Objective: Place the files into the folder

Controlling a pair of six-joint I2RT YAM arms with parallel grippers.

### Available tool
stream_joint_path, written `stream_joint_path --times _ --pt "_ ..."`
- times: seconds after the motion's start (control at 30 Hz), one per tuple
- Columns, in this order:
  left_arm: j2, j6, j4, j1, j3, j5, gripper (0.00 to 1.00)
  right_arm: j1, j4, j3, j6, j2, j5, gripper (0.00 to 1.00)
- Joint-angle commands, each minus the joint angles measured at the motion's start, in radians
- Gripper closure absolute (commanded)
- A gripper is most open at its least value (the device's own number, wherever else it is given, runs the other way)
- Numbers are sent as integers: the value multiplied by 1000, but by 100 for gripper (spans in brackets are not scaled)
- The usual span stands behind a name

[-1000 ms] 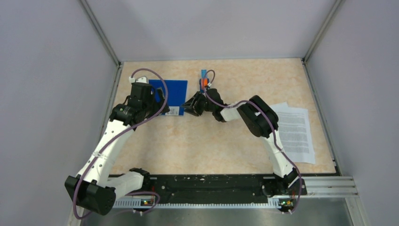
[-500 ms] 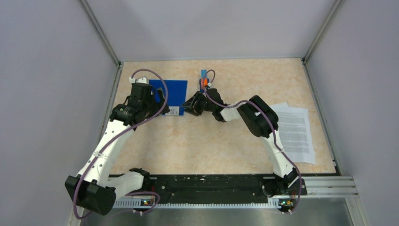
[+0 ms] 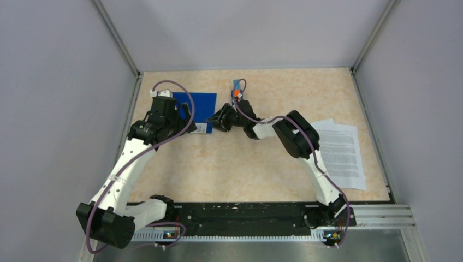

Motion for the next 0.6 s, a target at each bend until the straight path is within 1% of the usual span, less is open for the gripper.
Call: stream_joint_path --times 0.0,0.2,0.3,0.37,0.43,0.57 --pt "4 15 34 10 -1 8 2 24 20 67 3 45 -12 56" --pt "30 -25 37 18 16 25 3 29 -2 129 -13 105 -22 57" --pt "48 -87 27 34 38 13 3 36 2 154 -22 130 -29 57" --pt "60 -145 20 53 58 3 3 42 4 168 -42 136 -29 59" --pt "76 -219 15 78 84 -6 3 47 0 171 -77 128 -29 67" --pt "125 -357 11 129 138 -19 4 59 -7 118 -188 61 -12 88"
